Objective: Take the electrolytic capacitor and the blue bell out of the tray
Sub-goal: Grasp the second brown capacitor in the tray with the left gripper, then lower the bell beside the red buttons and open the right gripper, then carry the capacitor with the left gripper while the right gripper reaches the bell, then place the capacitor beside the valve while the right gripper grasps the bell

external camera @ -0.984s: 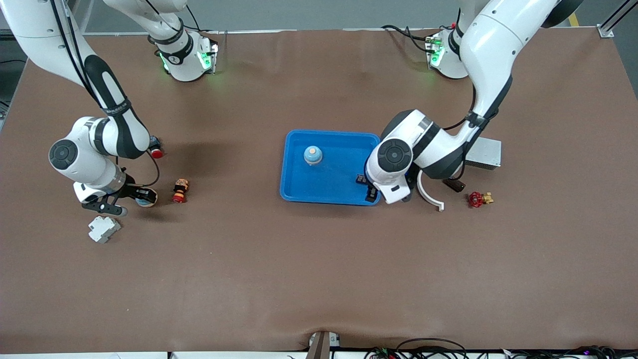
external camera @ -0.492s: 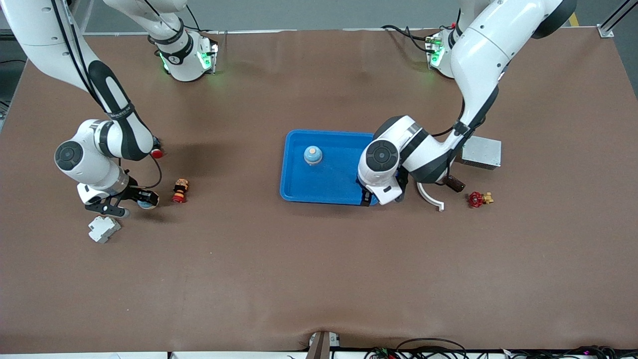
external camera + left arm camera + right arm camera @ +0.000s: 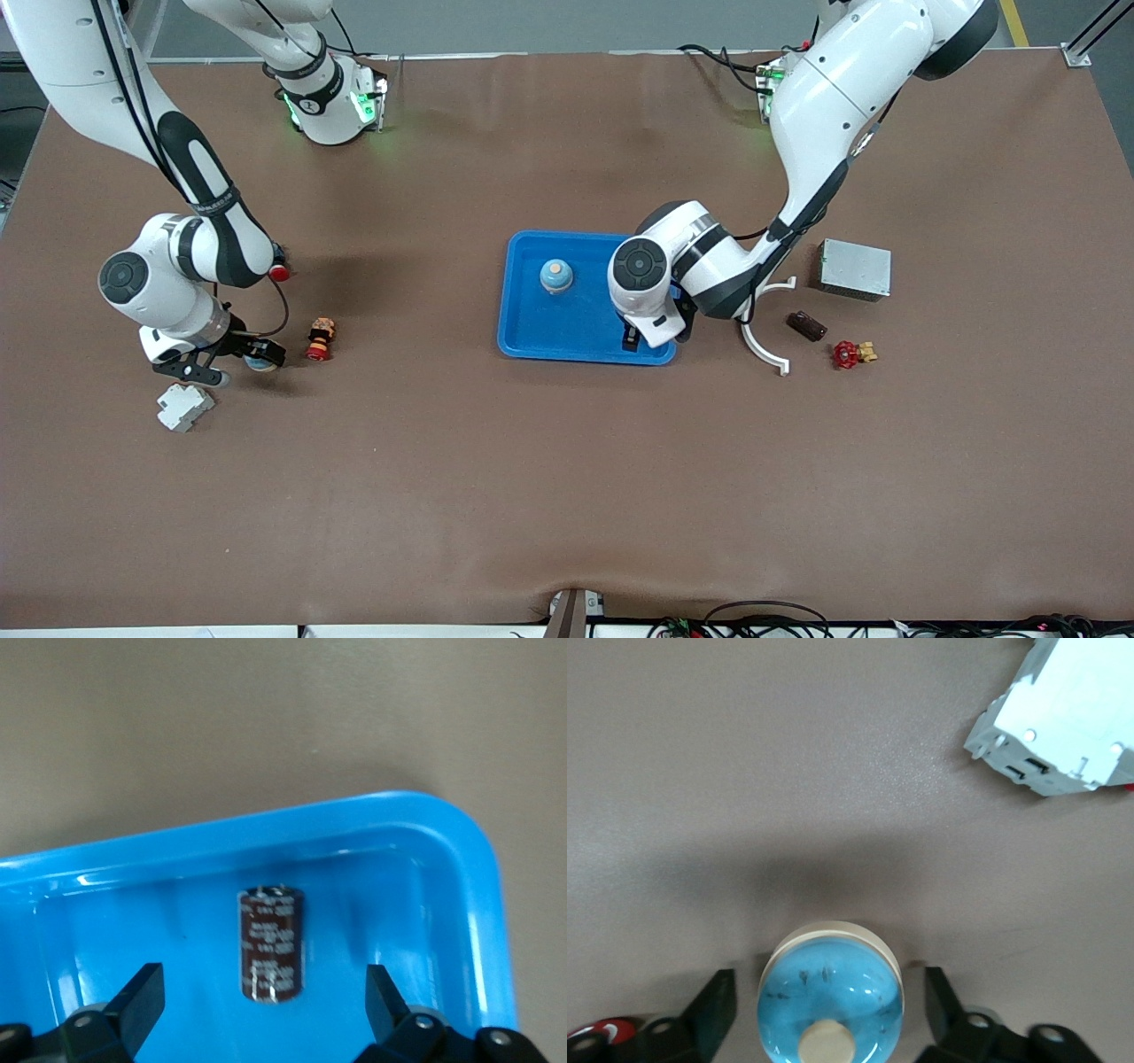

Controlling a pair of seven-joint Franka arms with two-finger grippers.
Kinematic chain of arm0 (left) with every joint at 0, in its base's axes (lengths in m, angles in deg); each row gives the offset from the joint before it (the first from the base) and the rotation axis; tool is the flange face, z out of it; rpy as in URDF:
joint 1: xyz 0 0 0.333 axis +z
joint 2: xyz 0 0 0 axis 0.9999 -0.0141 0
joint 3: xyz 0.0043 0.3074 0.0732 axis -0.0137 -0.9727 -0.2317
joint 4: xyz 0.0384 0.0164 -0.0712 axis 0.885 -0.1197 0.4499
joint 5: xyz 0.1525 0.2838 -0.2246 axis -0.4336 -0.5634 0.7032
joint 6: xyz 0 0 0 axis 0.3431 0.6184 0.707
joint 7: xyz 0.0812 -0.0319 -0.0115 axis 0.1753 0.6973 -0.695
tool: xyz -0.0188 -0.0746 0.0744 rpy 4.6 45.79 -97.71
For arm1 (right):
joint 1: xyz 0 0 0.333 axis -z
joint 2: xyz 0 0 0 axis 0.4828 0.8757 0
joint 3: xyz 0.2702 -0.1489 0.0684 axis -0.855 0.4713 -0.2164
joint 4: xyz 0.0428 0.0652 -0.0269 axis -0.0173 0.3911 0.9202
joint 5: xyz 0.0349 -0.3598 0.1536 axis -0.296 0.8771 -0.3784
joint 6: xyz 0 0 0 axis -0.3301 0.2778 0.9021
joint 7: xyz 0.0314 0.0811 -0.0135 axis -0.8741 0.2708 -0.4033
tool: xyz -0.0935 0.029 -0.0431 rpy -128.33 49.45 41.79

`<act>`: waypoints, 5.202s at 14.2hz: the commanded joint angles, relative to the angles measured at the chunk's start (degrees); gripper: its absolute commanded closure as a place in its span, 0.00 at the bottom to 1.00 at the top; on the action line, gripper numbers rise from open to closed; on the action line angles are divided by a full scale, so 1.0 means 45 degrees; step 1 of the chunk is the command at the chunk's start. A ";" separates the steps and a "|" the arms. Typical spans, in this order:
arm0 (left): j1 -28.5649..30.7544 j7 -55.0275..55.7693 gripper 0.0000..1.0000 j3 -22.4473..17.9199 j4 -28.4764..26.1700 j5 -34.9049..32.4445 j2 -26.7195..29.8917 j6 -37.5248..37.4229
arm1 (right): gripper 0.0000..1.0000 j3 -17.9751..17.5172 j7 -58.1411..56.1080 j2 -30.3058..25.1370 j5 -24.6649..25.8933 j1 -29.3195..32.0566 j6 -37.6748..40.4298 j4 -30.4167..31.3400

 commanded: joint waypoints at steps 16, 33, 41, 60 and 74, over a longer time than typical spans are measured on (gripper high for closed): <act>0.0415 -0.1357 1.00 -0.0025 -0.0124 -0.0318 0.2302 -0.2311 | 0.00 -0.0155 -0.2038 -0.2783 -0.0245 0.0524 0.6226 -0.2345; 0.5608 -1.0984 1.00 0.0014 -0.0221 -0.0688 0.3244 -0.2551 | 0.00 -0.0487 1.2409 -0.4916 -0.1282 -0.7382 0.7094 -0.2463; 0.7796 -1.3624 1.00 -0.0084 -0.0104 -0.2968 0.1683 -0.0676 | 0.00 -0.0468 1.5385 -0.2303 -0.0715 -0.9202 0.4515 -0.2735; 0.9420 -1.3724 1.00 -0.0103 -0.1198 -0.4692 0.0821 0.0615 | 0.00 -0.0429 1.9779 0.1313 0.0691 -1.1897 0.3186 -0.4299; 0.9440 -1.7509 0.00 0.1904 0.1454 -0.2837 0.3319 -0.3633 | 0.00 -0.0389 2.0288 0.1920 0.0691 -1.2210 0.3185 -0.4768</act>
